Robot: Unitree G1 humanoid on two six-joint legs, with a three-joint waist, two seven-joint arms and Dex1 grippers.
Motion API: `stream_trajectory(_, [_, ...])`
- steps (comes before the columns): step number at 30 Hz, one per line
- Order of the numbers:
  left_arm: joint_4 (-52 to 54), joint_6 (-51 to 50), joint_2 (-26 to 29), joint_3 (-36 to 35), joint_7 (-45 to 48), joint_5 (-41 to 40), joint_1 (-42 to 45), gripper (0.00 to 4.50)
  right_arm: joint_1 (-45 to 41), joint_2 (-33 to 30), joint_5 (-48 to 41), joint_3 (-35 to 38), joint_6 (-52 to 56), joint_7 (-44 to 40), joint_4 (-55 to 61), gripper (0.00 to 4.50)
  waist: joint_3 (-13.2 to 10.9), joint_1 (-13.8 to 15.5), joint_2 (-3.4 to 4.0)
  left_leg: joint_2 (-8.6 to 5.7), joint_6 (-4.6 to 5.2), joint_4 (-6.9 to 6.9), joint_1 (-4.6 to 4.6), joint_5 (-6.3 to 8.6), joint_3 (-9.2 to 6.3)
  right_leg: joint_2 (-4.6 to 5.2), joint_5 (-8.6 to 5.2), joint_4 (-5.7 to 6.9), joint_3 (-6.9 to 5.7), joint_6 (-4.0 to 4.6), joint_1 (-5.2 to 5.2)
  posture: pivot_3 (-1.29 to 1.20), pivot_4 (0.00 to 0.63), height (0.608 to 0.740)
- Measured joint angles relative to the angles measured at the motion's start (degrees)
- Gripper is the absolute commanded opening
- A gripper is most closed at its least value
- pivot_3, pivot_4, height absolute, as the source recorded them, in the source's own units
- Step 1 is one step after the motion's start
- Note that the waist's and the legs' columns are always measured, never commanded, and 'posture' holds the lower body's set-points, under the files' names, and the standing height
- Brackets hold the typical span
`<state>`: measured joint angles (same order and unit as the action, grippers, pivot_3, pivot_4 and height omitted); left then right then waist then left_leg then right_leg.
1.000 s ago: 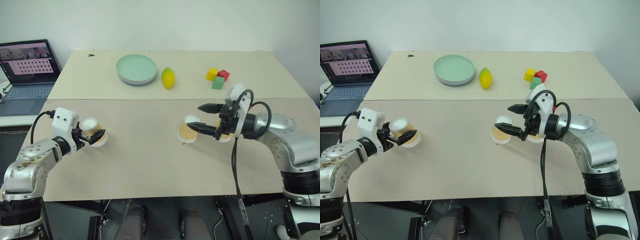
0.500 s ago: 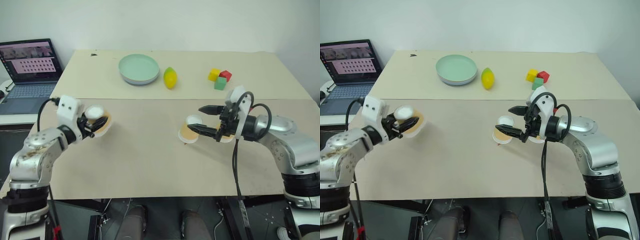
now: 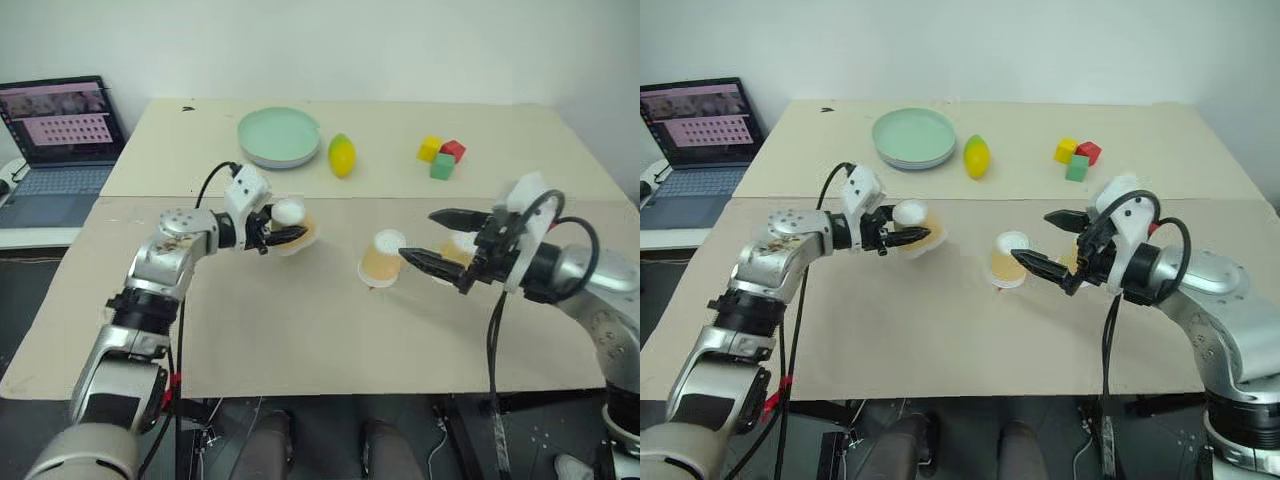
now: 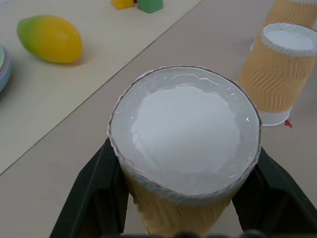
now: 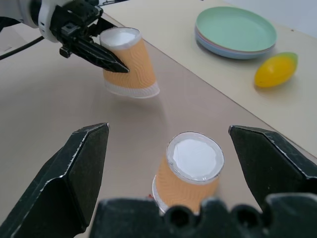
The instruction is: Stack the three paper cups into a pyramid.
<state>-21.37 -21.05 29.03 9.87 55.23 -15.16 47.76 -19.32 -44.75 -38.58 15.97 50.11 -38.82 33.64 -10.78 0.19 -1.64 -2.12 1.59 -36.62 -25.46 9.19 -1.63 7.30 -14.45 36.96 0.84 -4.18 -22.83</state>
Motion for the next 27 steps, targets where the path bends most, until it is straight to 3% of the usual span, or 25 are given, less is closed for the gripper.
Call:
stream_trajectory(12, [-17.1, 9.9, -9.21, 2.61, 8.97, 5.05, 7.97, 2.29, 7.46, -0.57, -7.24, 9.52, 6.39, 9.91, 10.53, 4.5, -0.01, 0.46, -0.02, -0.01, 0.03, -0.12, -0.07, 0.0, -0.04, 0.0, -0.01, 0.01, -0.04, -0.03, 0.03, 0.0, 0.15, 0.74])
stream_trajectory(22, [-22.3, 12.63, -13.05, 2.93, 13.06, 7.66, 10.07, 2.29, 11.48, -0.76, -9.83, 12.37, 6.83, 14.43, 13.22, 4.5, -0.01, 0.26, -0.02, 0.01, 0.04, -0.14, -0.07, 0.01, -0.04, 0.0, -0.01, 0.02, -0.05, -0.05, 0.05, 0.0, 0.15, 0.74])
stream_trajectory(24, [-22.34, 12.67, -13.2, 2.93, 13.27, 8.38, 10.07, 3.21, 11.8, -1.0, -10.02, 12.46, 6.82, 15.02, 13.44, 4.5, -0.01, 0.31, -0.02, 0.0, 0.05, -0.15, -0.07, 0.01, -0.04, 0.0, -0.01, 0.02, -0.05, -0.05, 0.06, 0.0, 0.15, 0.74])
stream_trajectory(25, [-22.35, 12.67, -13.25, 2.93, 13.42, 8.47, 10.07, 3.34, 11.94, -1.08, -10.03, 12.52, 6.82, 15.3, 13.51, 4.5, -0.01, 0.34, -0.02, 0.0, 0.05, -0.15, -0.07, 0.01, -0.04, 0.0, -0.01, 0.02, -0.05, -0.05, 0.06, 0.0, 0.15, 0.74])
stream_trajectory(27, [-22.35, 12.67, -13.35, 2.83, 13.8, 8.47, 10.07, 4.15, 12.21, -1.27, -10.04, 12.57, 6.81, 15.46, 13.53, 4.5, -0.01, 0.39, -0.02, -0.01, 0.05, -0.15, -0.07, 0.01, -0.04, 0.0, -0.01, 0.01, -0.05, -0.06, 0.06, 0.0, 0.15, 0.74])
